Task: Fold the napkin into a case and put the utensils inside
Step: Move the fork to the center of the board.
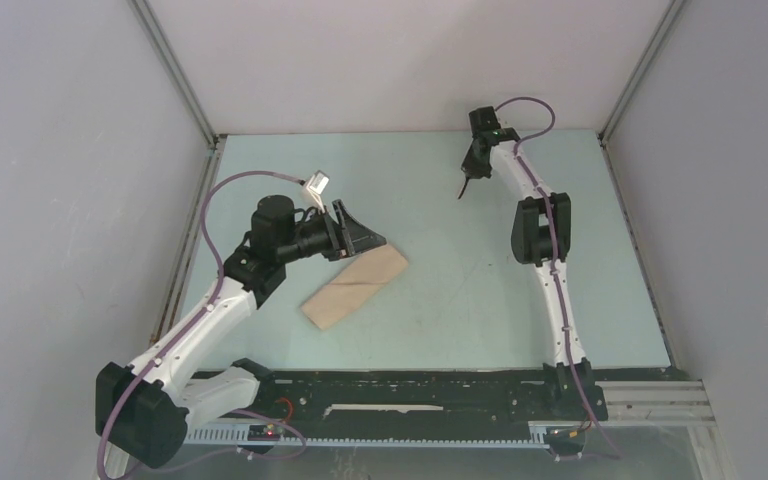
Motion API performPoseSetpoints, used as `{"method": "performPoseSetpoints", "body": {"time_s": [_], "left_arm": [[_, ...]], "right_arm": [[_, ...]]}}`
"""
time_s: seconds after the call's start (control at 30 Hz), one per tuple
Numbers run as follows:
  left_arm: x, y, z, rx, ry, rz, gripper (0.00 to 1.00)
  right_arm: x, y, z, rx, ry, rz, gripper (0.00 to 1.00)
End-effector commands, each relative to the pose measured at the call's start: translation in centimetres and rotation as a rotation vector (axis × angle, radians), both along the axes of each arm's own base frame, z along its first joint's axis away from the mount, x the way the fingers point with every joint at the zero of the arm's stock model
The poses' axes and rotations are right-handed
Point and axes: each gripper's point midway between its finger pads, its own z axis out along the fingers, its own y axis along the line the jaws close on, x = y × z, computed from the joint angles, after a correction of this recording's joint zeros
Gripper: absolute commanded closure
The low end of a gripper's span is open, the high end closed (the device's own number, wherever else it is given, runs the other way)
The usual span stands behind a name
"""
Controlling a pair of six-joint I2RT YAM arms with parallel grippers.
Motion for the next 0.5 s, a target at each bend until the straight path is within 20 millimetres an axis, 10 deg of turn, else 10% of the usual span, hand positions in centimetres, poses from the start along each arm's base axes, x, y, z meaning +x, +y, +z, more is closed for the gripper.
{"method": "performPoseSetpoints", "body": {"time_s": [0.0, 0.47], "left_arm": [[0.3, 0.4, 0.9, -0.017, -0.017, 0.026, 0.34], [3.4, -1.6, -6.8, 0.17, 0.193, 0.138, 0.23]], "right_arm": [[-5.5, 1.9, 1.4, -0.005, 0.105, 0.089, 1.0], [-30.1, 8.2, -2.1, 0.187, 0.243, 0.287, 0.88]]}}
